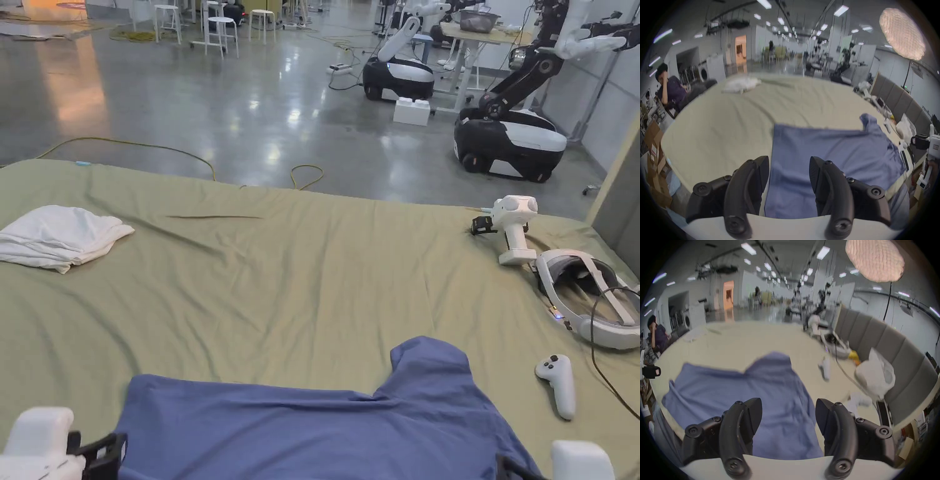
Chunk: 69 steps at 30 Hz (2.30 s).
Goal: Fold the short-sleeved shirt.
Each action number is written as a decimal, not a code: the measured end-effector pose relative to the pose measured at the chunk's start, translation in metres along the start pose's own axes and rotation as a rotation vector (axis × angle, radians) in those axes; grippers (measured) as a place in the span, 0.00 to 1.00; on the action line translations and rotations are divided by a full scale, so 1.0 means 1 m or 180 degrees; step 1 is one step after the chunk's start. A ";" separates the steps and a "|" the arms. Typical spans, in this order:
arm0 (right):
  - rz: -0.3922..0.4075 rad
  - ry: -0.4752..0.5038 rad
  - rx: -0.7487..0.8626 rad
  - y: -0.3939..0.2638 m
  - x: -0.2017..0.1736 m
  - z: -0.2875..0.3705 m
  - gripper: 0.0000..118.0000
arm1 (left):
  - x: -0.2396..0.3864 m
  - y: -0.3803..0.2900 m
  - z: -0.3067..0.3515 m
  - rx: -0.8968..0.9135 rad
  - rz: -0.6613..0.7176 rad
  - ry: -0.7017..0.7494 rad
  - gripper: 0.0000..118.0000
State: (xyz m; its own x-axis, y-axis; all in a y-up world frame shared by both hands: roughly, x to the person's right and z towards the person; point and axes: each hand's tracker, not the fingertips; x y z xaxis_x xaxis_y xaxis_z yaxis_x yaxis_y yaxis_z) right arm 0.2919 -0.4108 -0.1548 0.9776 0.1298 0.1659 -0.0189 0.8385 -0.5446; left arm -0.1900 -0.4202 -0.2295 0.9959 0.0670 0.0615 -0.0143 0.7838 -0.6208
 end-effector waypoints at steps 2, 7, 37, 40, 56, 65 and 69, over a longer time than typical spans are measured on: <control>-0.0053 -0.0007 0.0383 0.018 -0.013 0.003 0.62 | 0.009 0.016 0.003 0.0274 0.0021 0.0043 0.49; -0.0274 0.0042 0.1029 0.057 -0.042 0.004 0.61 | 0.022 0.043 0.006 0.0867 0.0129 0.0113 0.49; -0.0171 0.0028 0.1203 0.076 -0.056 -0.048 0.00 | -0.054 0.077 -0.166 -0.0873 0.0414 -0.0043 0.15; -0.0143 -0.0010 0.1070 0.067 -0.053 -0.058 0.00 | -0.051 0.080 -0.191 -0.1168 0.0357 -0.0086 0.55; -0.0219 -0.0212 0.0329 0.033 -0.016 -0.110 0.00 | 0.005 0.056 -0.222 -0.1348 -0.0277 0.0151 0.06; -0.0153 0.0017 -0.0983 0.052 0.024 -0.211 0.56 | -0.010 0.068 -0.180 -0.0982 -0.0071 -0.0047 0.05; -0.0123 0.0194 -0.1440 0.052 0.035 -0.267 0.56 | -0.011 0.071 -0.157 -0.0831 -0.0026 -0.0122 0.05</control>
State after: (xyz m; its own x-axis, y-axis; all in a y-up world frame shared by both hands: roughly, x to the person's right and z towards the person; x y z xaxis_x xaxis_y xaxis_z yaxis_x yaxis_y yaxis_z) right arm 0.3814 -0.5041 -0.3964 0.9866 0.0602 0.1517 0.0980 0.5249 -0.8455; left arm -0.1882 -0.4627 -0.3968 0.9917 0.0885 0.0937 0.0223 0.5988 -0.8006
